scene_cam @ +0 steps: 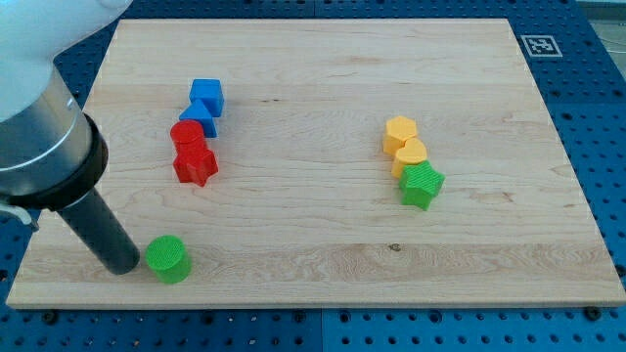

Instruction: Drag the green circle close towards green star

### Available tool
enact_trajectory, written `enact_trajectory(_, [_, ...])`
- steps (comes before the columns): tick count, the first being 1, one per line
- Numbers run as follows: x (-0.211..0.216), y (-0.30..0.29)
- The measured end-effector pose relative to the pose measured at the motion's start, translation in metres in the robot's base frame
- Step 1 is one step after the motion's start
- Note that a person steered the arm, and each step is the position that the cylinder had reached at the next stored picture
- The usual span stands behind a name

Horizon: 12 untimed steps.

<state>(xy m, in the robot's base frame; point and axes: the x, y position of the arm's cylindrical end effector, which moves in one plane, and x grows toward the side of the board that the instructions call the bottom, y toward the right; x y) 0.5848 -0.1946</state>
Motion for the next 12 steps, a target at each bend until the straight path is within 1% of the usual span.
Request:
enact_trajectory(1, [-0.013,0.001])
enact_trajectory(2, [-0.007,0.000])
enact_trajectory(3, [0.016,0.000])
enact_trajectory(4, [0.018,0.025])
enact_trajectory(5, [0.002,0.046])
enact_trajectory(6, [-0.005,0.063])
enact_trajectory(8, [-0.009,0.099])
enact_trajectory(9, [-0.018,0.118])
enact_trajectory(11, [-0.048,0.130])
enact_trajectory(12, [-0.048,0.159])
